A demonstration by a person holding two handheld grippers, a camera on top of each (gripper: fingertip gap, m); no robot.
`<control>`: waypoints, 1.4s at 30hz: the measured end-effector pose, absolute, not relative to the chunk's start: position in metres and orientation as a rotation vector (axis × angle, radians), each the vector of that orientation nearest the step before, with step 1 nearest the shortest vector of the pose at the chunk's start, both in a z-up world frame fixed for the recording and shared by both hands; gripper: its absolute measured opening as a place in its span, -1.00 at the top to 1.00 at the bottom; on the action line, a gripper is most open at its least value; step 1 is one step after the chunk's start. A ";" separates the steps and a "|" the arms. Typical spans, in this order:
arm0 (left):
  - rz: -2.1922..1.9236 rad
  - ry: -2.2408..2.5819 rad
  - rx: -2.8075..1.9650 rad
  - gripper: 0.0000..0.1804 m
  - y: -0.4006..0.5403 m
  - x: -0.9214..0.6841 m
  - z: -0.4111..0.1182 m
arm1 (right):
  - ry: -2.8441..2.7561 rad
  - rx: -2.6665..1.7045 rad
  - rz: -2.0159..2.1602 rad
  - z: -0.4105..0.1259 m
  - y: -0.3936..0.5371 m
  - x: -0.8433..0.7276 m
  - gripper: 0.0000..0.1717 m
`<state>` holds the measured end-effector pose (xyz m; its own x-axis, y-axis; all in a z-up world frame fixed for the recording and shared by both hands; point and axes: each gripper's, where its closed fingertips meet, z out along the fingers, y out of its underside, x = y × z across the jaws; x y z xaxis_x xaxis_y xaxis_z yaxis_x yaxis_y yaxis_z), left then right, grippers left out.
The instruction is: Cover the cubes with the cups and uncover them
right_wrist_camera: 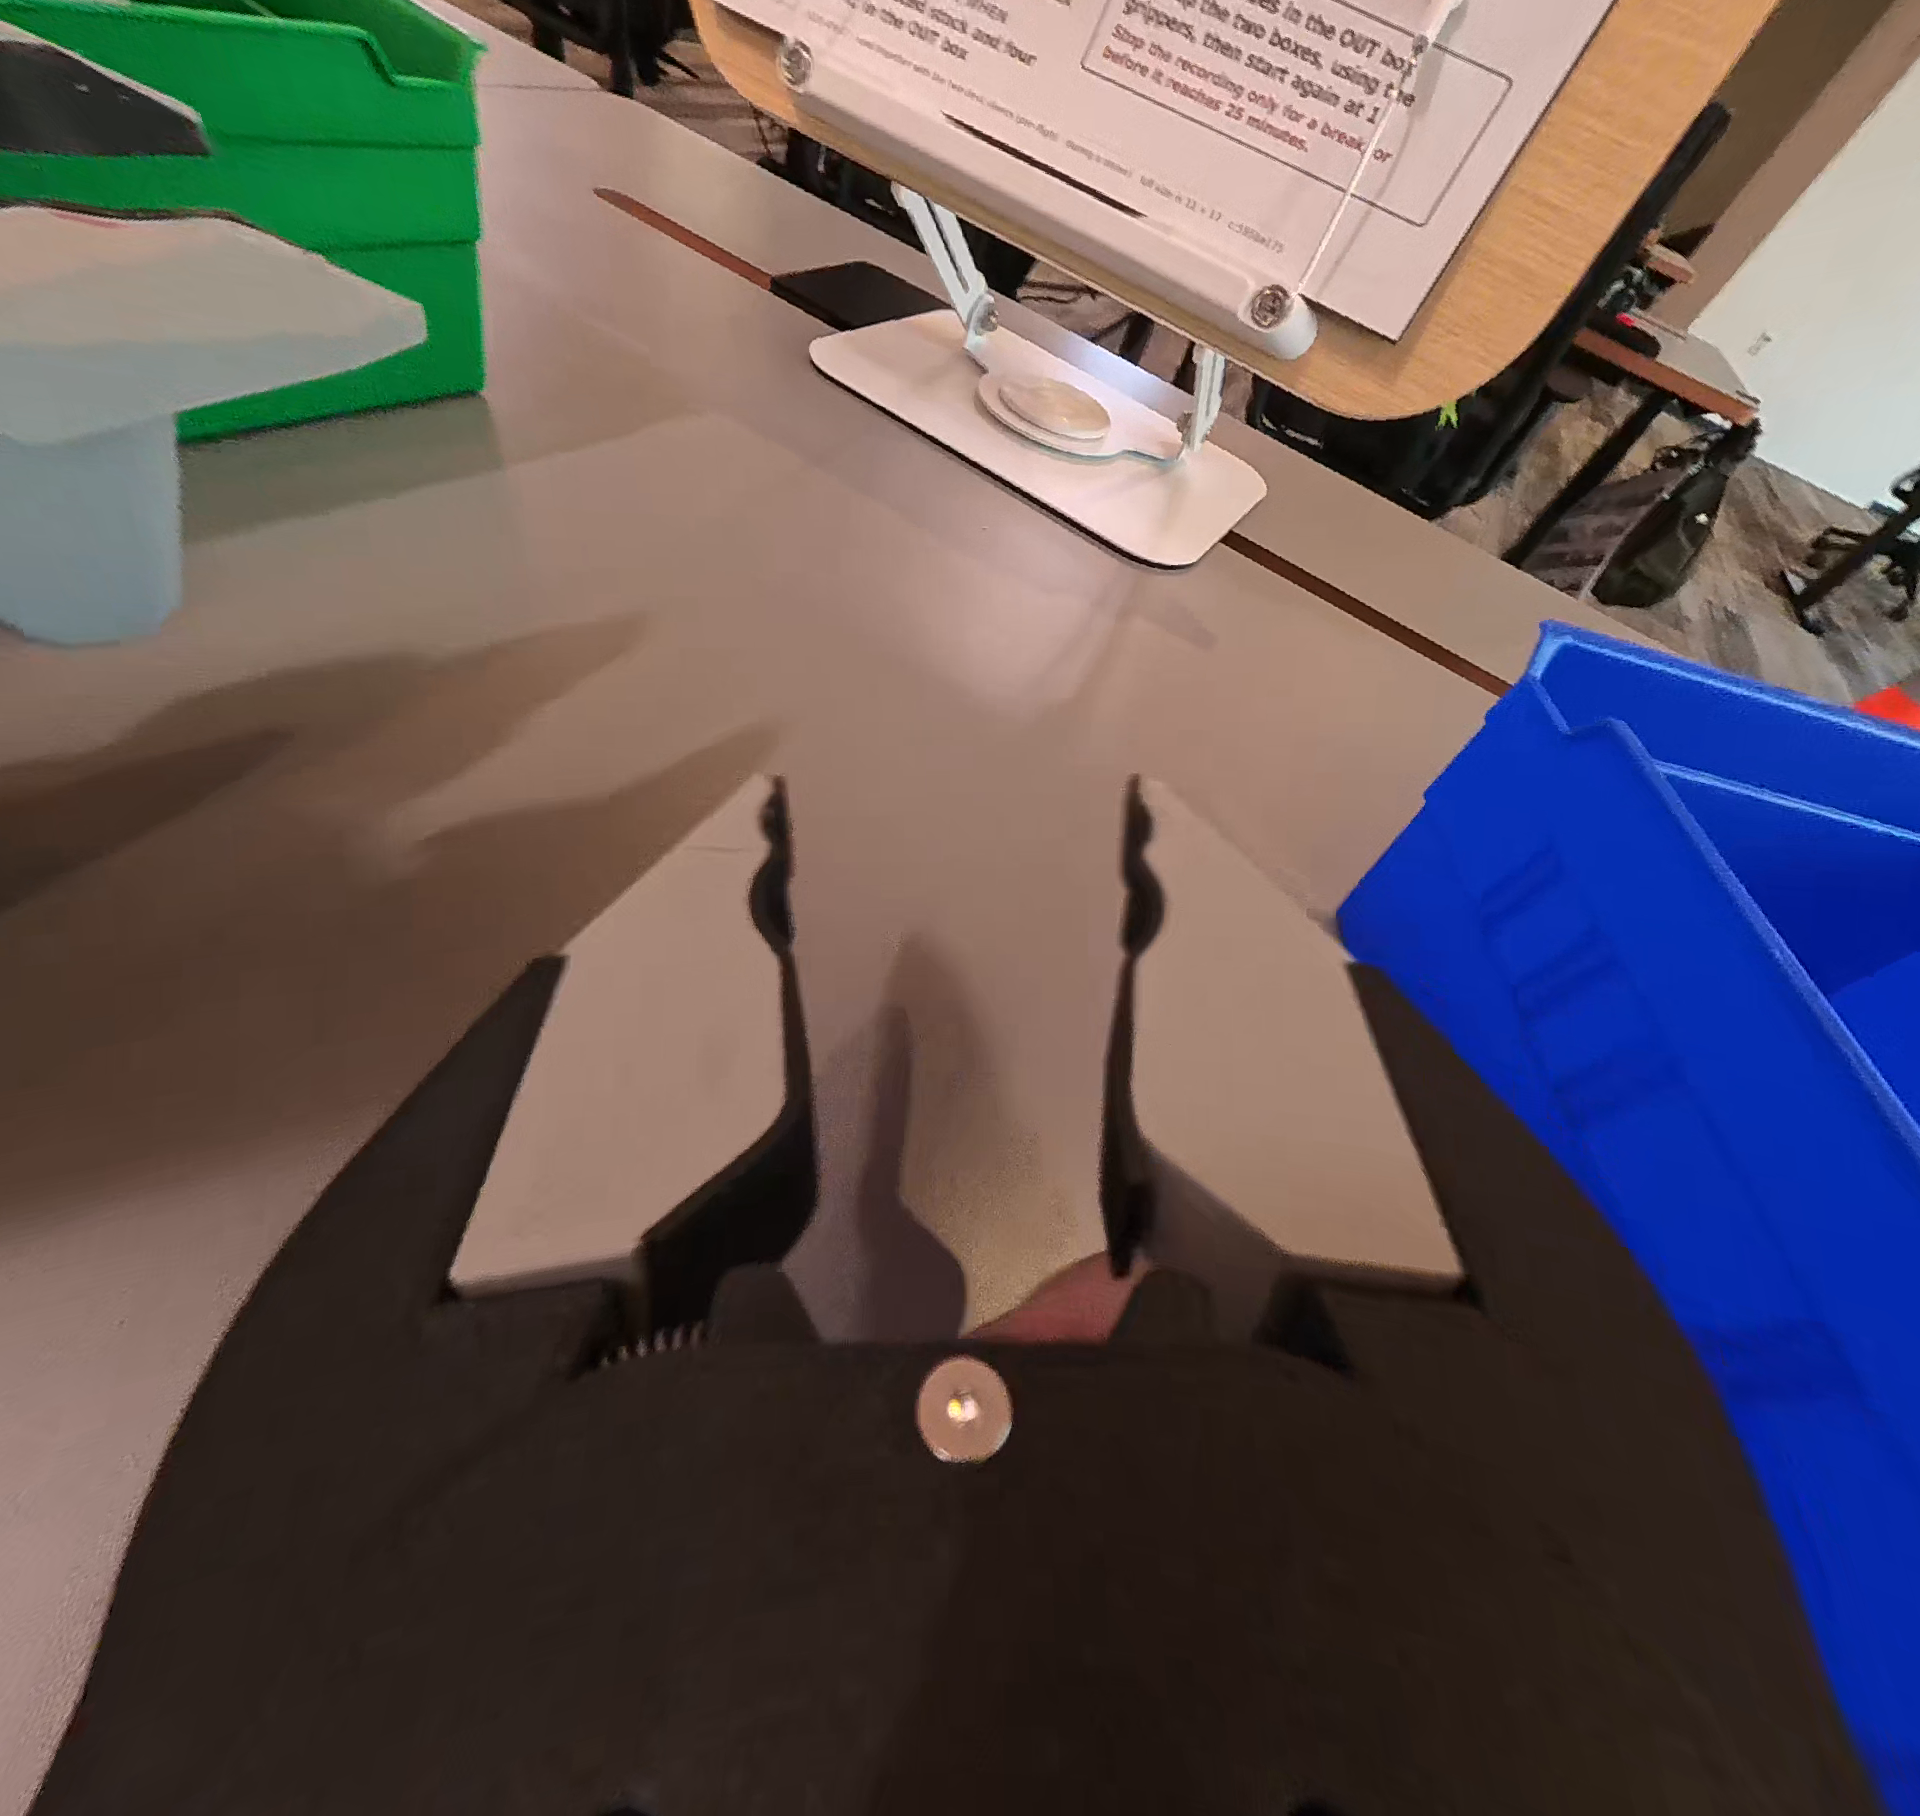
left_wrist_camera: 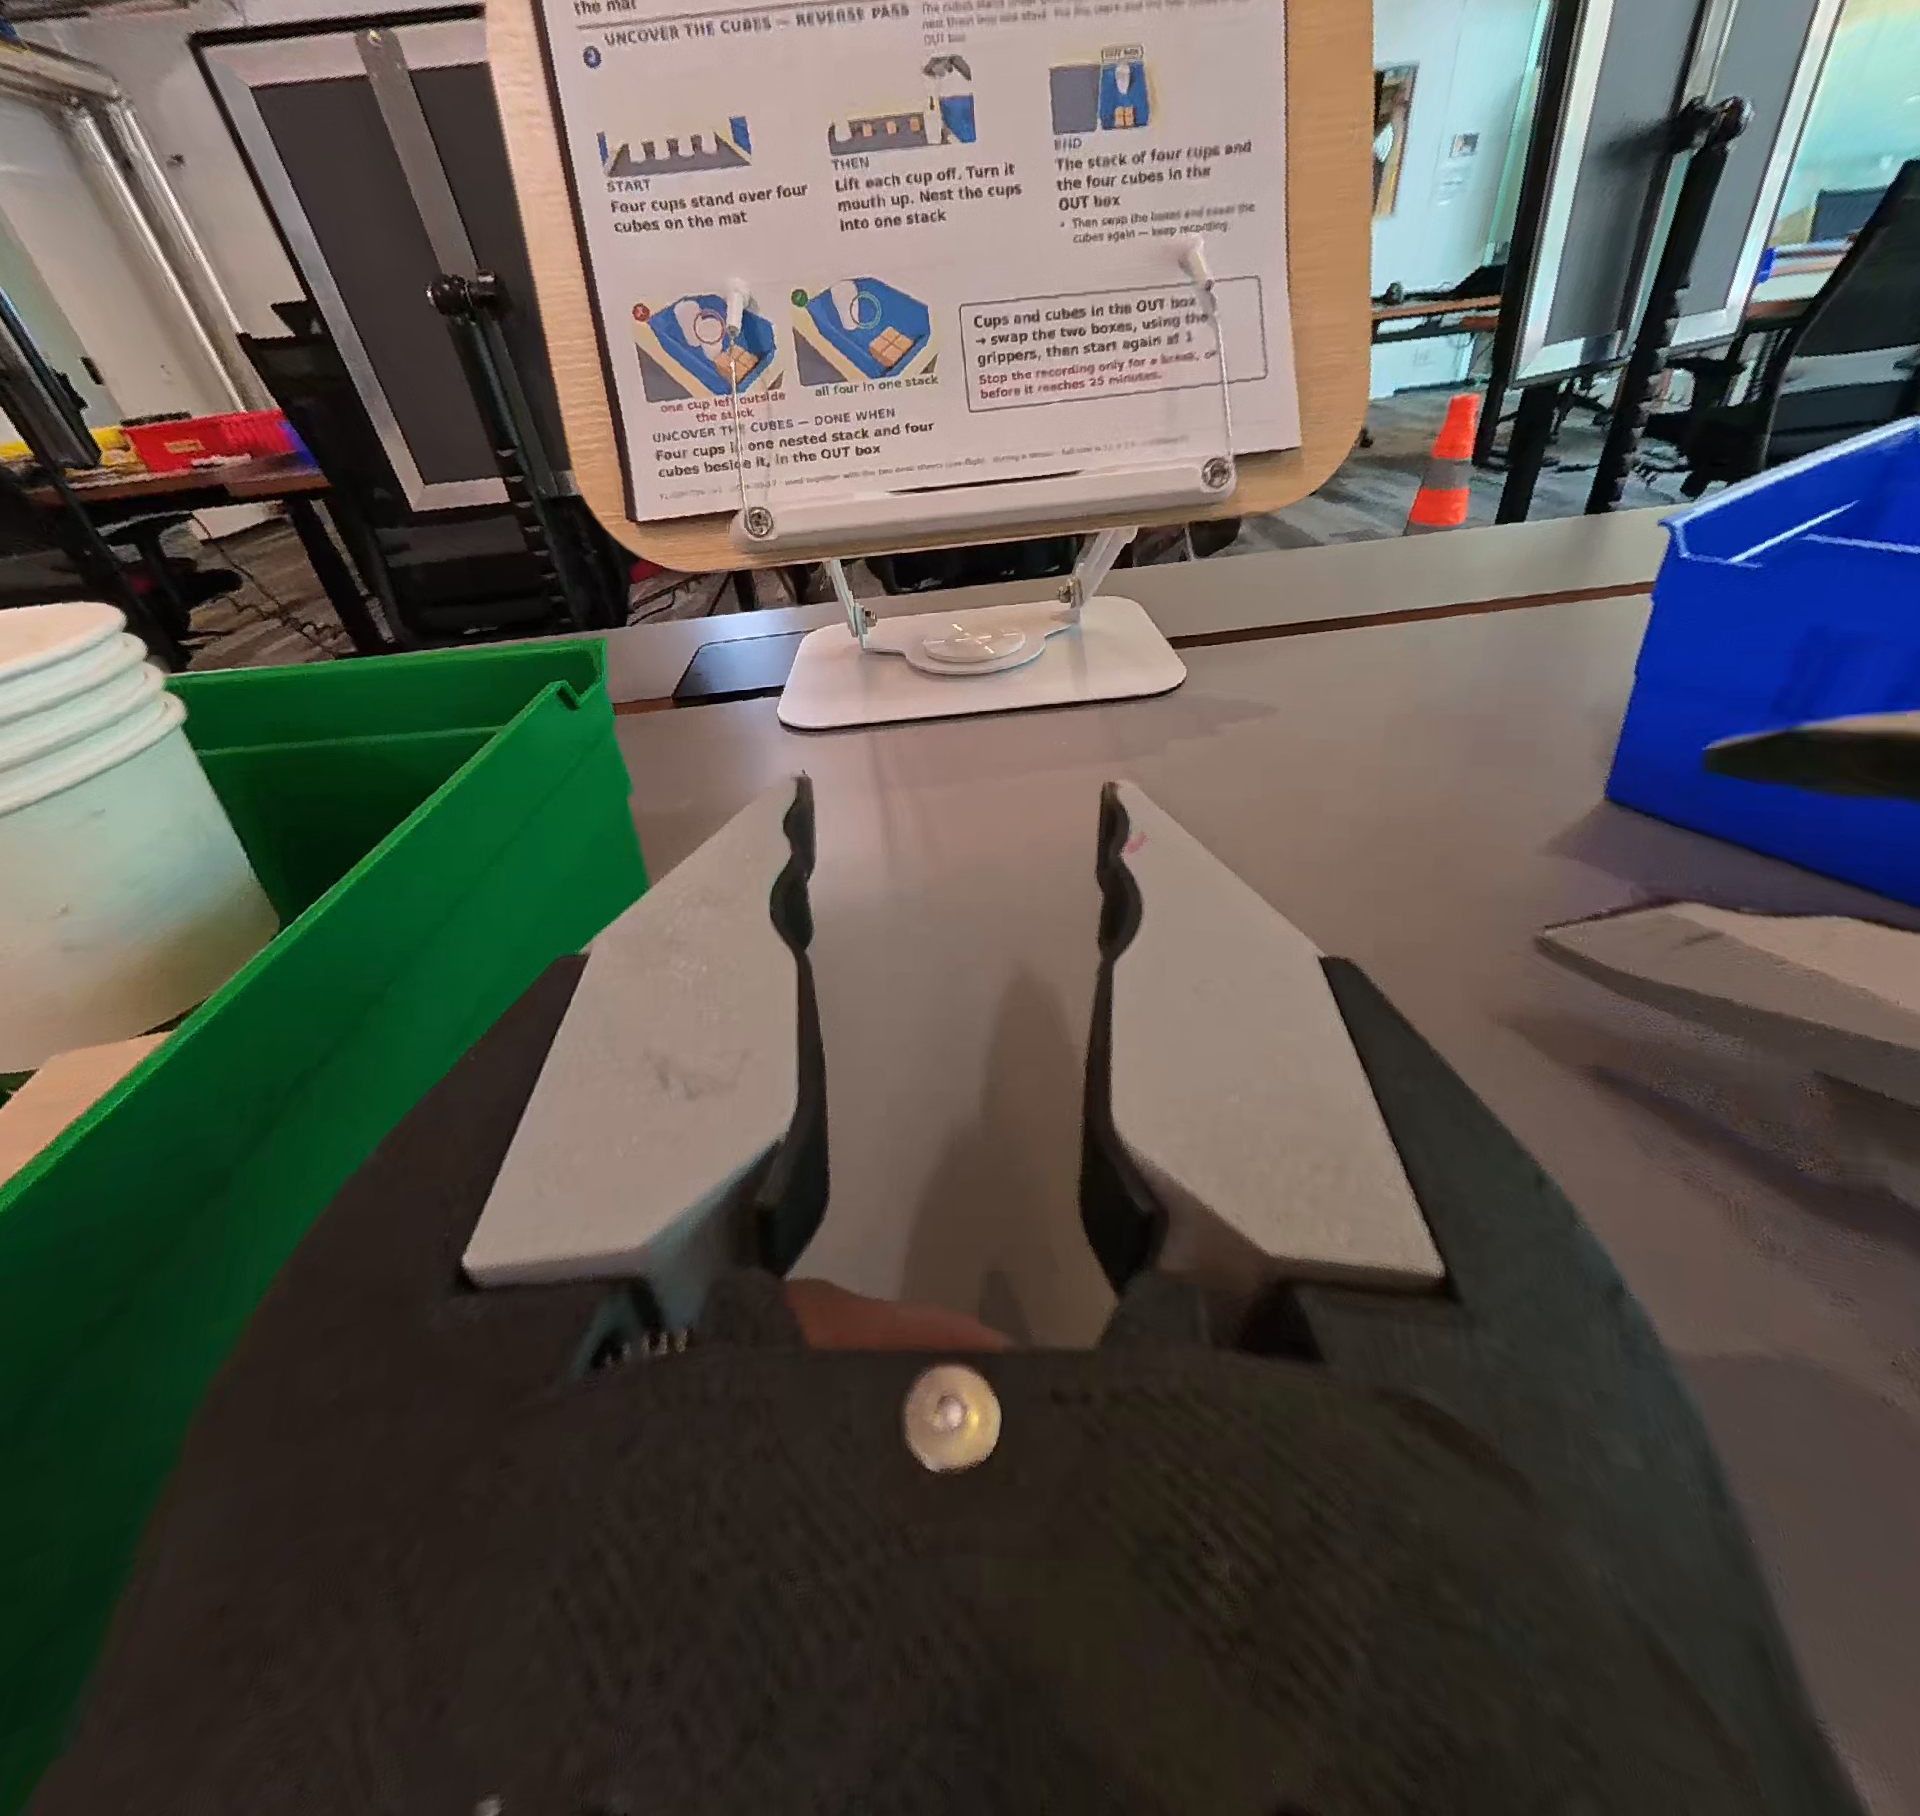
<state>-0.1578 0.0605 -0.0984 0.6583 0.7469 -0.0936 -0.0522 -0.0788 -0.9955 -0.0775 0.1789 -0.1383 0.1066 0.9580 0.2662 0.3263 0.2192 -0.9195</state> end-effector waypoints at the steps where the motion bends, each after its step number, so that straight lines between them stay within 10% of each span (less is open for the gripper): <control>1: 0.720 -0.596 -1.505 0.43 0.060 -0.157 -0.097 | -1.426 -1.293 0.767 -0.136 0.177 -0.076 0.47; 3: 0.714 -0.586 -1.490 0.46 0.059 -0.155 -0.095 | -1.419 -1.273 0.811 -0.132 0.174 -0.073 1.00; 42: 0.717 -0.557 -1.495 0.54 0.061 -0.151 -0.095 | -0.945 -1.718 0.589 -0.144 0.310 -0.056 0.66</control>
<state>-0.1512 0.0611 -0.0946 0.6829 0.7238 -0.0990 -0.0828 -0.0579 -0.9949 -0.0559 0.3096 -0.1442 0.5687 0.8205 0.0577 0.3092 -0.1482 -0.9394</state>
